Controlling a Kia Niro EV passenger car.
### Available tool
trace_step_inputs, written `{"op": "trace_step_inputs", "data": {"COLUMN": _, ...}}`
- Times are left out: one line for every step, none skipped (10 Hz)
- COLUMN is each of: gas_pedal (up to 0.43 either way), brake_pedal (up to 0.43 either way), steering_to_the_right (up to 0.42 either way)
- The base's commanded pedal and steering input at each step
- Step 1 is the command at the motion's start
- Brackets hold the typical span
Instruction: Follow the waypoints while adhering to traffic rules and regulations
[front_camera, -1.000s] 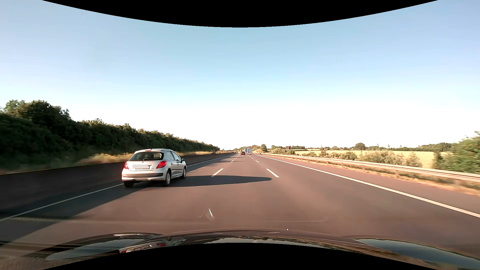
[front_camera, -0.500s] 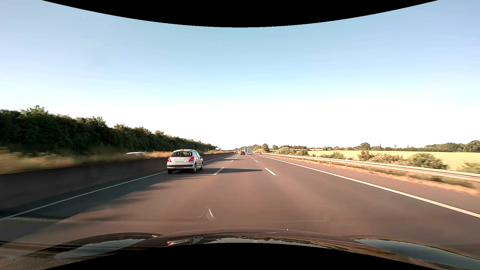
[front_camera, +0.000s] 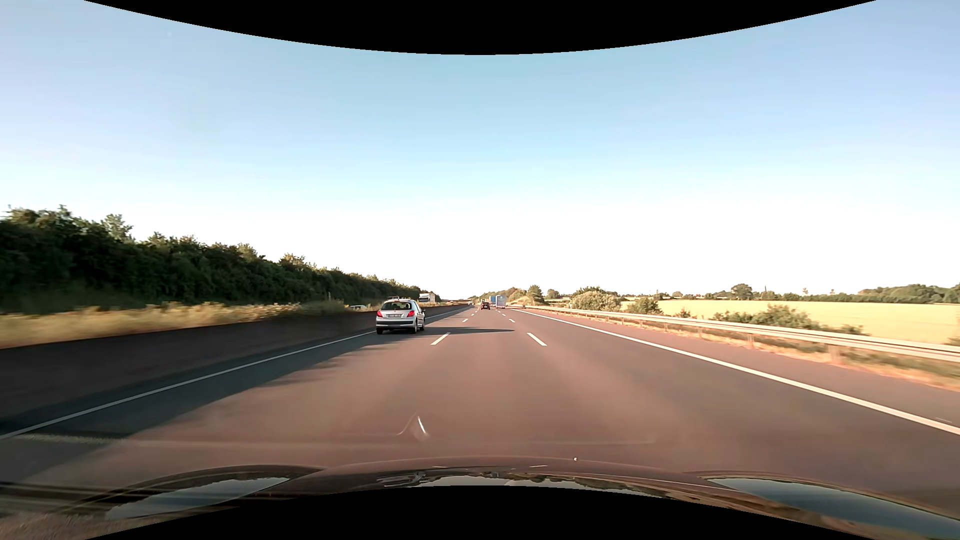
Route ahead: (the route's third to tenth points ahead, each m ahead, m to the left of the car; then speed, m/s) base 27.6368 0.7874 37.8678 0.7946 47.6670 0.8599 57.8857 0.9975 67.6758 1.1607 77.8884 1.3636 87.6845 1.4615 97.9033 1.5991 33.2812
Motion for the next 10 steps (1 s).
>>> {"op": "trace_step_inputs", "data": {"gas_pedal": 0.268, "brake_pedal": 0.000, "steering_to_the_right": -0.004}}
{"op": "trace_step_inputs", "data": {"gas_pedal": 0.319, "brake_pedal": 0.000, "steering_to_the_right": -0.003}}
{"op": "trace_step_inputs", "data": {"gas_pedal": 0.331, "brake_pedal": 0.000, "steering_to_the_right": -0.003}}
{"op": "trace_step_inputs", "data": {"gas_pedal": 0.331, "brake_pedal": 0.000, "steering_to_the_right": -0.003}}
{"op": "trace_step_inputs", "data": {"gas_pedal": 0.331, "brake_pedal": 0.000, "steering_to_the_right": -0.003}}
{"op": "trace_step_inputs", "data": {"gas_pedal": 0.331, "brake_pedal": 0.000, "steering_to_the_right": -0.004}}
{"op": "trace_step_inputs", "data": {"gas_pedal": 0.331, "brake_pedal": 0.000, "steering_to_the_right": -0.004}}
{"op": "trace_step_inputs", "data": {"gas_pedal": 0.331, "brake_pedal": 0.000, "steering_to_the_right": -0.004}}
{"op": "trace_step_inputs", "data": {"gas_pedal": 0.339, "brake_pedal": 0.000, "steering_to_the_right": -0.003}}
{"op": "trace_step_inputs", "data": {"gas_pedal": 0.358, "brake_pedal": 0.000, "steering_to_the_right": -0.004}}
